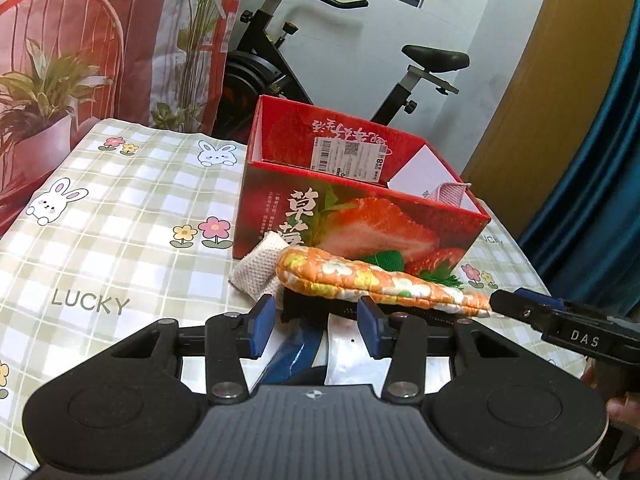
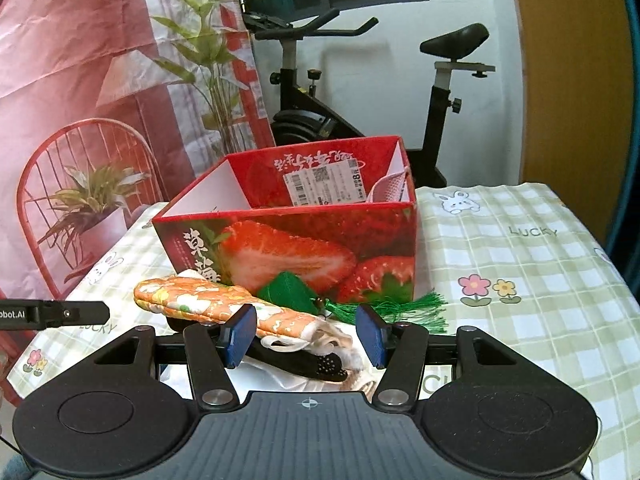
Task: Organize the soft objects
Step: 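Move the left tool to the orange floral oven mitt and close on it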
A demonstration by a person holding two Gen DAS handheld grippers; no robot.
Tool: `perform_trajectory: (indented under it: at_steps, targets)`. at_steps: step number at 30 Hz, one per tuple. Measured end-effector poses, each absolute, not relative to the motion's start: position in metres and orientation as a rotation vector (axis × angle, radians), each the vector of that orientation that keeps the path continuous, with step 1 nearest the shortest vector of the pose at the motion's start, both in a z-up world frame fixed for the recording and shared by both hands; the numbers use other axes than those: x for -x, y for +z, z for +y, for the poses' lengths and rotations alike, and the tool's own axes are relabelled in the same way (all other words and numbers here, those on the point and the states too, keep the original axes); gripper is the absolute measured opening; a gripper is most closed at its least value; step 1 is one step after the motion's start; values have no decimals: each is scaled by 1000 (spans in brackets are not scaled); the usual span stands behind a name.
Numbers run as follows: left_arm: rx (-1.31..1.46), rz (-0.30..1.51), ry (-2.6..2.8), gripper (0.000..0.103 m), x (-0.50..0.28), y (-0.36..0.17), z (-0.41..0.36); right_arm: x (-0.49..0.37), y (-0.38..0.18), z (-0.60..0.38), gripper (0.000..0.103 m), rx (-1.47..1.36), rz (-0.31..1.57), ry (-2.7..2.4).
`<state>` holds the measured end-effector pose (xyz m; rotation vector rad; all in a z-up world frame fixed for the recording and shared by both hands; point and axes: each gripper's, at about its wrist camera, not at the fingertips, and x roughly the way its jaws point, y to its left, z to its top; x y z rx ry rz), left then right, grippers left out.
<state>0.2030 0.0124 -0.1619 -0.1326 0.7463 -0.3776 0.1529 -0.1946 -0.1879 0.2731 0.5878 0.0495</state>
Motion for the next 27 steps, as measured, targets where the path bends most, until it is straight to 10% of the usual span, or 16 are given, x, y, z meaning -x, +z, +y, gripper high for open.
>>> perform_trajectory:
  at_steps: [23, 27]
  targets:
    - [258, 929, -336, 49, -278, -207, 0, -196, -237, -179, 51, -324, 754, 97]
    - [212, 913, -332, 32, -272, -206, -3, -193, -237, -178, 51, -320, 756, 101]
